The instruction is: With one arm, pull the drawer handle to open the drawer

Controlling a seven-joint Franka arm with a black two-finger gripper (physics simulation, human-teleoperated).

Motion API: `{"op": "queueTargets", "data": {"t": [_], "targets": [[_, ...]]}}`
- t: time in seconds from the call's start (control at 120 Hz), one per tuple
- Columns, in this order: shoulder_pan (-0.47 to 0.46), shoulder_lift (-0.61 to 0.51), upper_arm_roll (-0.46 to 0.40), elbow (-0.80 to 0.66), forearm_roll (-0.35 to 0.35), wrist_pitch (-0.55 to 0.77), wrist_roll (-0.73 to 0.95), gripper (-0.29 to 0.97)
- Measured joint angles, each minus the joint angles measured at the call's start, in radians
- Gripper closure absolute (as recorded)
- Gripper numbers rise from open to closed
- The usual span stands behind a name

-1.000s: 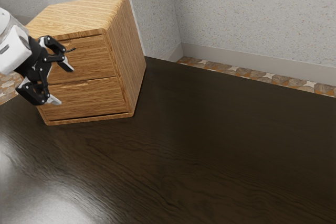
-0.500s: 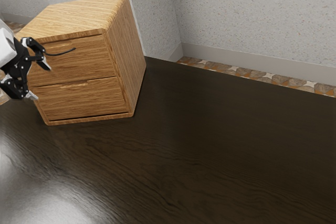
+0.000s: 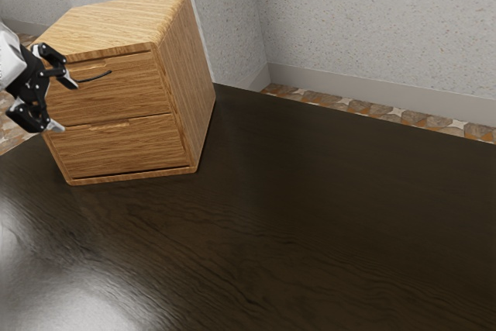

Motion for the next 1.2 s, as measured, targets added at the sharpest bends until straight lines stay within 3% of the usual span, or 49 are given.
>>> {"op": "queueTargets", "data": {"t": [0.4, 0.717, 0.942, 1.2], "targets": [[-0.004, 0.048, 0.030, -0.007, 0.105, 0.020, -0.144, 0.00], [-0.151, 0.033, 0.137, 0.078, 0.199, 0.030, -0.225, 0.00], [-0.196, 0.019, 0.193, 0.114, 0.223, 0.032, -0.259, 0.00], [-0.226, 0.020, 0.202, 0.145, 0.242, 0.073, -0.282, 0.00]]}}
